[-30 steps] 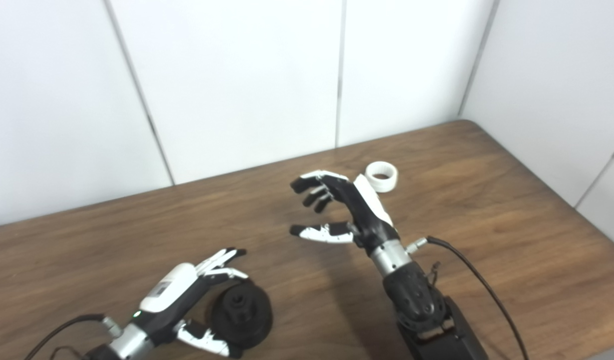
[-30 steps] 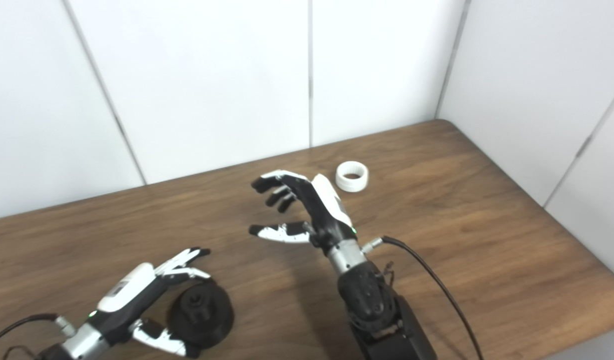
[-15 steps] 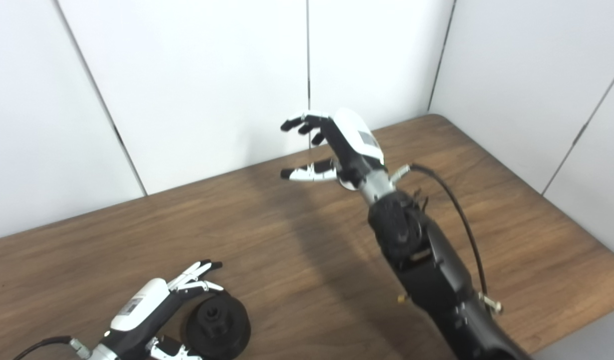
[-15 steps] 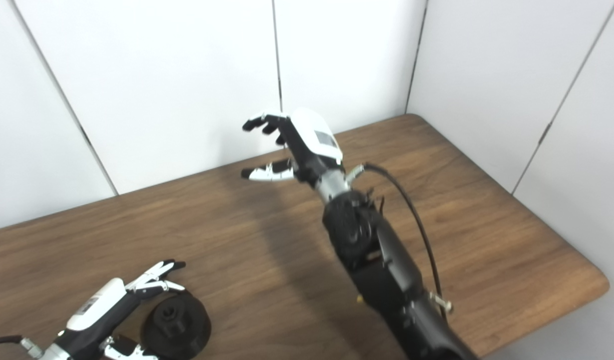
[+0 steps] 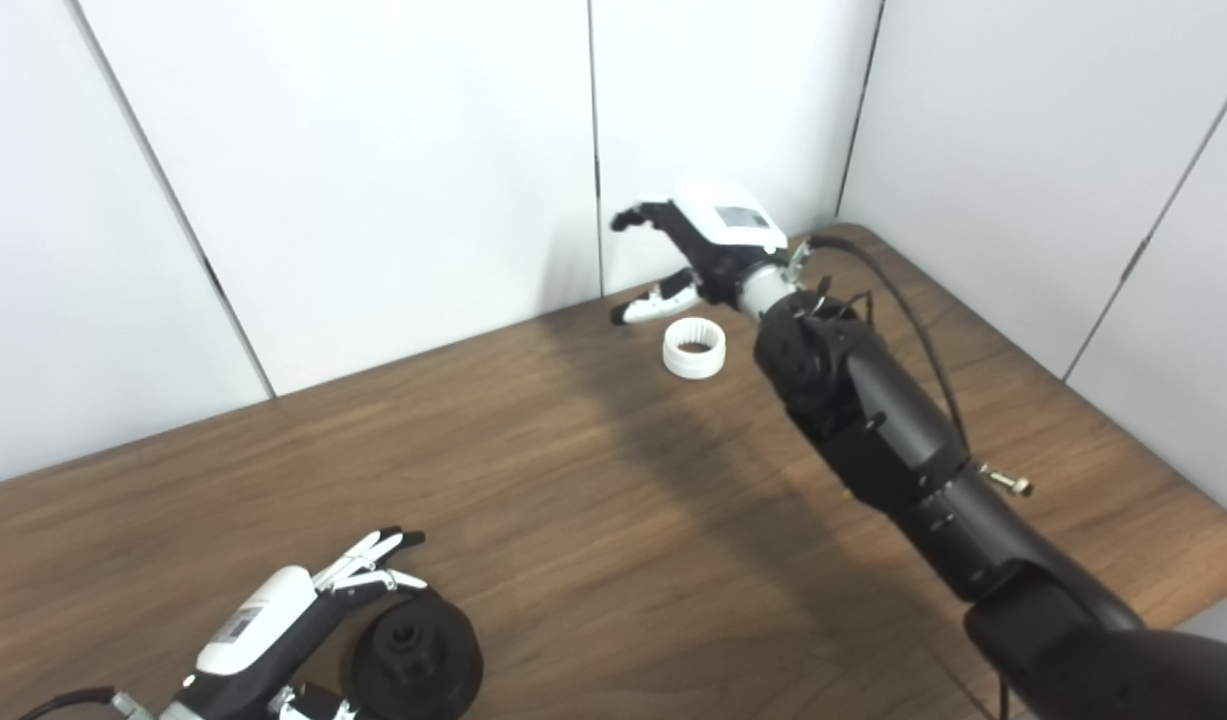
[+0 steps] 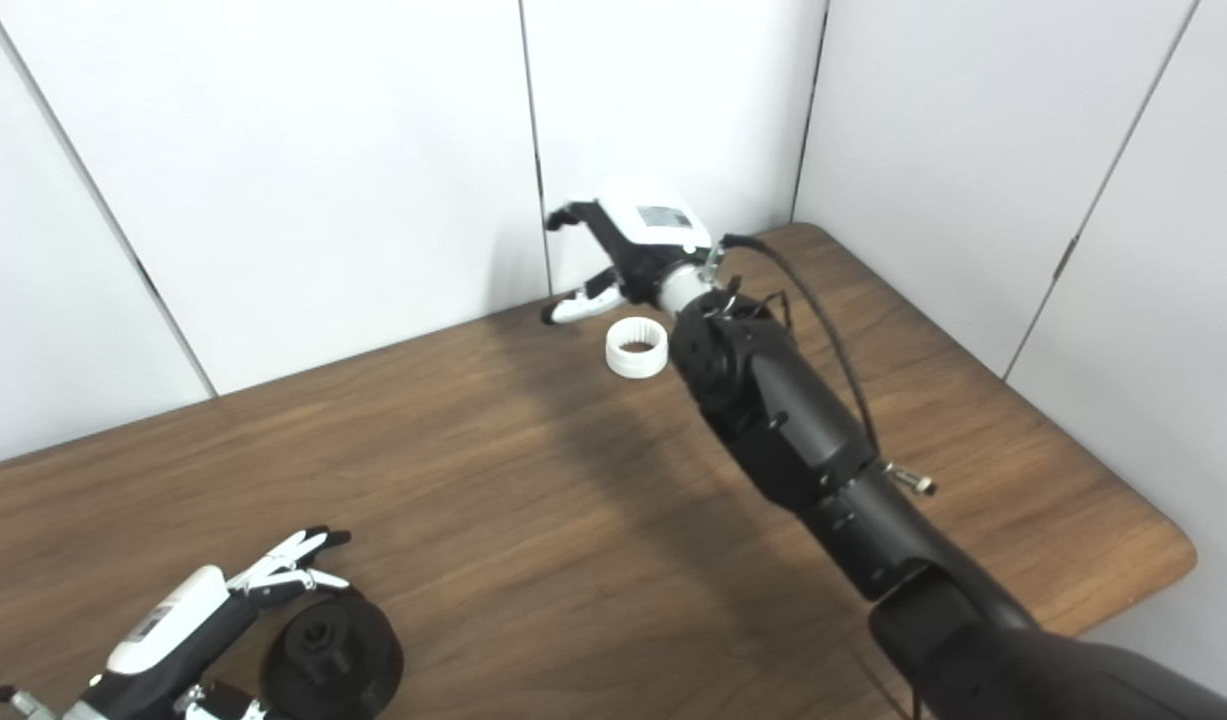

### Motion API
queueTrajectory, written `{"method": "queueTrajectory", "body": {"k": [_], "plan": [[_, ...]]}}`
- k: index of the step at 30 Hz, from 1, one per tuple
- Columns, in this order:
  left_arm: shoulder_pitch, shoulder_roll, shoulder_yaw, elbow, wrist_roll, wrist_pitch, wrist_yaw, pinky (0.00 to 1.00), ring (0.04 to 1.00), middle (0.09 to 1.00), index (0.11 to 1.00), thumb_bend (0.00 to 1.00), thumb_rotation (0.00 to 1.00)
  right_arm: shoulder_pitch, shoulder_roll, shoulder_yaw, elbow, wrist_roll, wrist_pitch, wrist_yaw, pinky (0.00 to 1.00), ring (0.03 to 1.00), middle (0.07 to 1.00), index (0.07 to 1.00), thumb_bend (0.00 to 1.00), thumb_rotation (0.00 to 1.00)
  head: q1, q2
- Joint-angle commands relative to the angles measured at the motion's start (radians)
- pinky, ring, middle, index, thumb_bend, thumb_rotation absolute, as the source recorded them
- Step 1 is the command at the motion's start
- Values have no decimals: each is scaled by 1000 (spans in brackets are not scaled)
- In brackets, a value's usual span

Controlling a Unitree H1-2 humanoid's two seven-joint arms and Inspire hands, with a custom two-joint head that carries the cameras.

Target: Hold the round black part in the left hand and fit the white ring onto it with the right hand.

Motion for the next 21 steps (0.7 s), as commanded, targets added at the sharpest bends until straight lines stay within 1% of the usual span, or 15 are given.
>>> {"method": "queueTrajectory", "body": {"k": [1,4,6,12,15,21], "plan": [[16,45,-7,20,29,15,-46,870,1000,969,488,522,65,-51,-41,-1,-3,-11,17,21,663,818,830,789,705,414,-5,4],[15,46,-5,20,27,16,-52,866,1000,966,488,522,66,-50,-59,-3,15,-3,18,35,679,823,843,777,753,460,-10,3],[15,46,-4,20,27,16,-55,864,1000,966,488,522,65,-45,-66,-8,28,4,14,33,687,828,850,773,766,484,-12,2],[16,51,-7,19,13,15,-56,855,1000,963,488,522,64,-33,-73,-11,53,13,6,18,708,844,870,776,770,564,-16,3],[16,52,-11,19,15,14,-44,855,1000,960,488,522,64,-36,-82,-6,69,12,12,32,724,852,877,790,784,623,-16,3],[19,52,-7,16,18,15,-48,856,1000,961,488,522,64,-46,-105,-1,112,38,12,60,749,872,892,815,816,669,-14,6]]}}
